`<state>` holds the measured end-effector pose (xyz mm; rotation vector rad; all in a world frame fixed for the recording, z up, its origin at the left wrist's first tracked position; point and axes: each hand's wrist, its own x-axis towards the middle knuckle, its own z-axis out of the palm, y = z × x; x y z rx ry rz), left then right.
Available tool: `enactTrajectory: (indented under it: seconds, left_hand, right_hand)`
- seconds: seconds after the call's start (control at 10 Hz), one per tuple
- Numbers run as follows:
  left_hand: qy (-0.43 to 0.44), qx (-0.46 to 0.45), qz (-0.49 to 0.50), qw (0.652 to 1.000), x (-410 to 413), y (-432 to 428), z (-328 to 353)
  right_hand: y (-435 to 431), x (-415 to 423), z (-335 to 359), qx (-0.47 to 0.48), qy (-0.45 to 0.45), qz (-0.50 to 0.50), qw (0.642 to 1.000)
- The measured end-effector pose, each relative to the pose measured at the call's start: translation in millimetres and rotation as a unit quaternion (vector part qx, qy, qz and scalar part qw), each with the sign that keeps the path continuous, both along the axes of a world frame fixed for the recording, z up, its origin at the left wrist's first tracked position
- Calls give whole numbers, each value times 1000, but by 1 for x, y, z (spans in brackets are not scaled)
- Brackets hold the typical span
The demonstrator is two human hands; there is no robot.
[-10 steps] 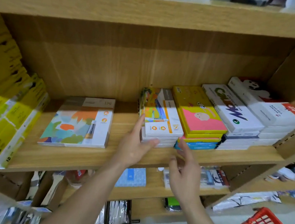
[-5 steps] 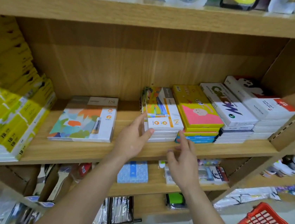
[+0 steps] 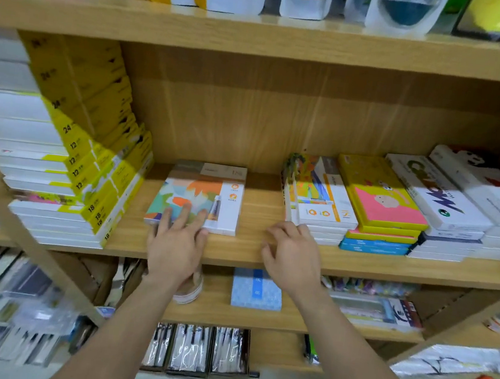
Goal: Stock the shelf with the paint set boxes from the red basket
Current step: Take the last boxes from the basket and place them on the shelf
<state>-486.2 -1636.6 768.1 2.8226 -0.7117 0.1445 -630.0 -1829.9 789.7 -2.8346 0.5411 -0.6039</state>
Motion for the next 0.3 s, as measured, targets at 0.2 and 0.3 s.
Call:
enactTrajectory:
  seconds: [0.2, 0.3]
  left_hand:
    - [61, 29, 17, 998, 1, -22, 14]
    - [60, 44, 2, 997, -3, -22, 25]
  right_hand:
    - [2, 1, 3, 6, 80, -7, 997]
    - [-1, -2, 14, 43, 105, 3, 994]
